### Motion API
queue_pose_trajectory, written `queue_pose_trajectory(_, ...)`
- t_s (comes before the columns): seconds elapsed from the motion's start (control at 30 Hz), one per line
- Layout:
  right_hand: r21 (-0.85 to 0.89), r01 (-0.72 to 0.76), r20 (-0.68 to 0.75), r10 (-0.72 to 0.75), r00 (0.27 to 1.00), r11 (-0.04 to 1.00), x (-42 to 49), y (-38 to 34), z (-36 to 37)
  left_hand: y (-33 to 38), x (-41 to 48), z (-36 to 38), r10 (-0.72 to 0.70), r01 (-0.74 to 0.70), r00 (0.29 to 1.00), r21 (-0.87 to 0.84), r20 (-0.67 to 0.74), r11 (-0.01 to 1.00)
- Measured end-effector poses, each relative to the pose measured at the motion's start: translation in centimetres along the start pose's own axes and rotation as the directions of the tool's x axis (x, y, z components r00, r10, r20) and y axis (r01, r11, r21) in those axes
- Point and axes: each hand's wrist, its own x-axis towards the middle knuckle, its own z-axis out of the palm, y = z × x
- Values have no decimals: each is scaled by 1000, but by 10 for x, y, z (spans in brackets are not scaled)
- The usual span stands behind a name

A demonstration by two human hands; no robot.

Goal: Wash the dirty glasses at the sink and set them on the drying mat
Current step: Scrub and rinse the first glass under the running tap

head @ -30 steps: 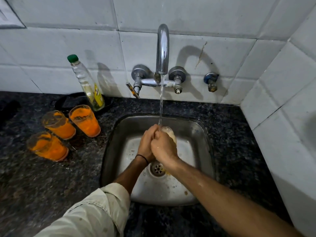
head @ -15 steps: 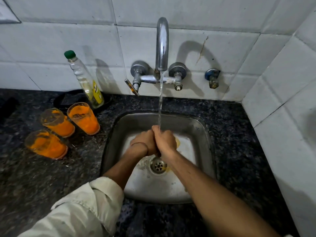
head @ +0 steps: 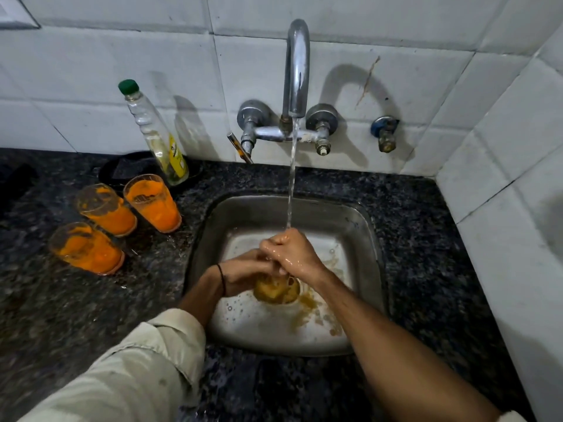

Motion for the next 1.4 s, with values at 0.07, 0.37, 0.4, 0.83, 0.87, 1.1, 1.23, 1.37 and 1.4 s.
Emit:
queue_pose_trajectory(0.07,-161,65,-81,-79,994,985,3,-2,-5,-6,5,16,108,-116,990,-82,-95,990)
queue_pose_trajectory(0.37,-606,54,-133,-168,977,794,0,-32,-19,13,24,53,427,-265,763,367,-485,892)
queue_pose_trajectory(0.4,-587,148,2,-182,983,796,1,-33,-29,18,15,45,395,-312,846,269,-358,911)
queue_pose_trajectory(0.83,-512,52,-116,-129,985,857,1,-46,-34,36,15,54,385,-288,812,272,-439,918)
queue_pose_trajectory(0.87,-427,113,-20,-134,991,897,2,-44,-43,38,7,47,340,-308,894,153,-290,939)
queue_pose_trajectory(1.1,-430,-124,-307,-16,952,894,-5,-57,-22,40,13,68,478,77,626,659,-616,748)
queue_pose_trajectory(1.23,-639,-34,-181,-107,978,769,-6,-54,-23,32,10,59,337,-188,813,334,-475,924)
queue_pose_trajectory(1.37,-473,126,-6,-146,989,872,-5,-46,-34,37,-1,39,293,-229,931,278,-218,933)
queue_pose_trajectory(1.4,-433,74,-95,-127,987,898,-5,-45,-27,34,4,40,319,-196,897,370,-307,908)
